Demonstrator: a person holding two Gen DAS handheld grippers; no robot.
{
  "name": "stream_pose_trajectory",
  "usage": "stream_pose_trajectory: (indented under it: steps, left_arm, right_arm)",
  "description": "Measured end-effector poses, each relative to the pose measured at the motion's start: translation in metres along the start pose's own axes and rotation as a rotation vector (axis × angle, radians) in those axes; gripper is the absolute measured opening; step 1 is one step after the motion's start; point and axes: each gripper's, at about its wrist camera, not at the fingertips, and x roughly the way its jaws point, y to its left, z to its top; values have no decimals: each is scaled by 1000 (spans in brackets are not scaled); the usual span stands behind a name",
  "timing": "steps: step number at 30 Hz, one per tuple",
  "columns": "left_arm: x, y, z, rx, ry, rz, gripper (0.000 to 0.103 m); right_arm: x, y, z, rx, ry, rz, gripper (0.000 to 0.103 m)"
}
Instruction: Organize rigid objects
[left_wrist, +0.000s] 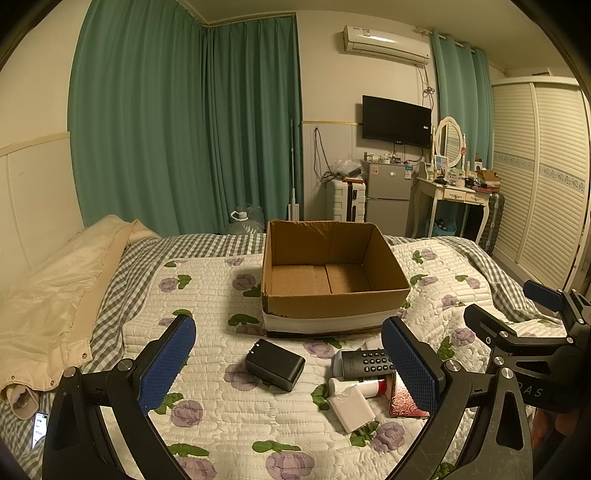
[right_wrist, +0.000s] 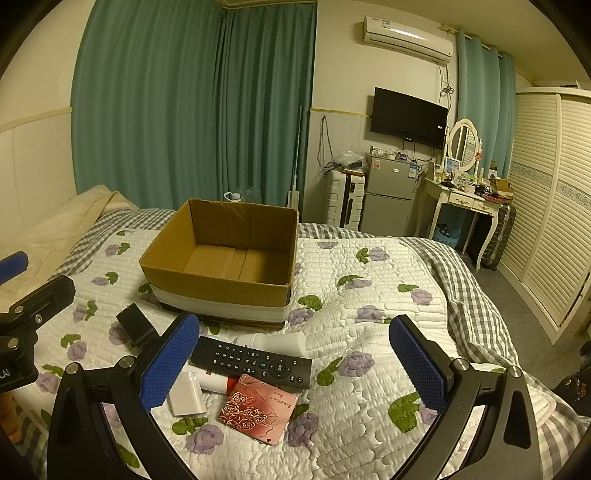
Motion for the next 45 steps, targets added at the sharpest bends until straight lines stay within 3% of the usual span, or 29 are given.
stream_pose_trajectory:
  steps: [45]
  left_arm:
    - [-5,-2,5,-7,-7,3,102]
  right_arm:
    - [-7,7,1,-15,0,-1,103]
